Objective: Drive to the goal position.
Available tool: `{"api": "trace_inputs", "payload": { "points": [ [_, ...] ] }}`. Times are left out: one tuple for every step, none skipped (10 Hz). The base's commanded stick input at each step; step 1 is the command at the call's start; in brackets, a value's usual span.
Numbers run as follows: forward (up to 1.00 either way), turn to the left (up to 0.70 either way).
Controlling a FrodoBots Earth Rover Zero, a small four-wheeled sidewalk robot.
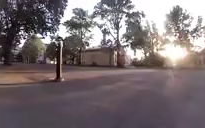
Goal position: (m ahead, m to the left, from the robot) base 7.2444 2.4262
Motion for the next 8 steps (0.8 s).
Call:
{"api": "trace_inputs", "payload": {
  "points": [
    [0.7,0.0],
    [0.7,0.0],
    [0.7,0.0],
    [0.7,0.0],
    [0.7,0.0],
    [0.7,0.0],
    [0.7,0.0],
    [0.7,0.0]
  ]
}}
